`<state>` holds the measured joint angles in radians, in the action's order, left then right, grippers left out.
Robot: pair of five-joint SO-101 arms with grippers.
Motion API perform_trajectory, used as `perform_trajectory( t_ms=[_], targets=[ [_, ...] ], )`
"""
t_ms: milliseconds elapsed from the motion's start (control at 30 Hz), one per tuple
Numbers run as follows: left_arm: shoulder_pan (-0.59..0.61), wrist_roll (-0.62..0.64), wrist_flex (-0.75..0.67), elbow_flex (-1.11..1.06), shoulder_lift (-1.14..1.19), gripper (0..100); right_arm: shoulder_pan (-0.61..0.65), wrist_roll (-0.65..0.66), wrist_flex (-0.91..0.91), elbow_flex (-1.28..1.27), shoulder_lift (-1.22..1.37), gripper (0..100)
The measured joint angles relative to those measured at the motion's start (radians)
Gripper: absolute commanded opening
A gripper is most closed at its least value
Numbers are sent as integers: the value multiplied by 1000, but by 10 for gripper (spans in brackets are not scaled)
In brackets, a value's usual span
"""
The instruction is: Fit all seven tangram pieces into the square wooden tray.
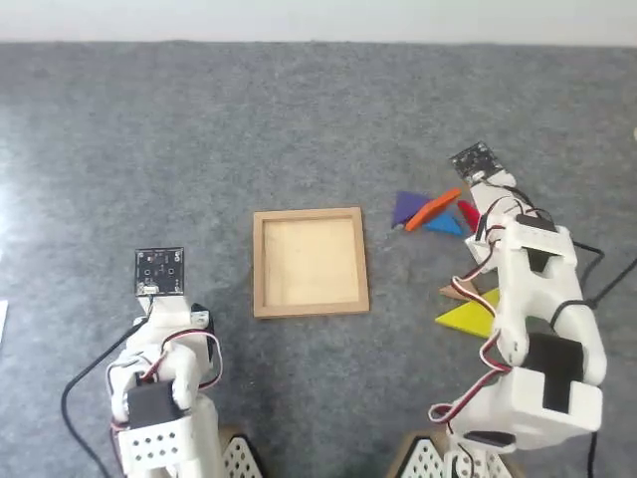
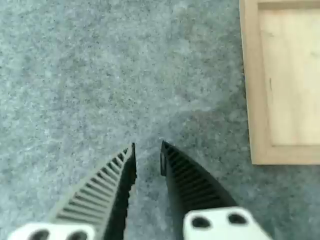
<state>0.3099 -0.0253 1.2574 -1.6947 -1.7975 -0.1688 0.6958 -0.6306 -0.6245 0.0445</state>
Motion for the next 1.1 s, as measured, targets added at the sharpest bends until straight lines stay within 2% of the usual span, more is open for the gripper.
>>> perform_trajectory(
  t_ms=[167, 367, 500, 633, 767, 833, 1100],
  targets=[
    [0, 0, 0, 0, 0, 82, -2, -98, -100, 17, -77, 8],
    [0, 0, 0, 0, 0, 82, 41, -210, -276, 18, -359, 7],
    [0, 0, 0, 0, 0, 82, 195, -316, -402, 18, -514, 7],
    [0, 0, 0, 0, 0, 82, 453, -440, -474, 18, -543, 7],
    [0, 0, 0, 0, 0, 82, 680, -629, -413, 18, -511, 7],
    [0, 0, 0, 0, 0, 82, 752, -674, -341, 18, -456, 7],
    [0, 0, 0, 0, 0, 82, 896, -729, -63, 18, -178, 7]
  ],
)
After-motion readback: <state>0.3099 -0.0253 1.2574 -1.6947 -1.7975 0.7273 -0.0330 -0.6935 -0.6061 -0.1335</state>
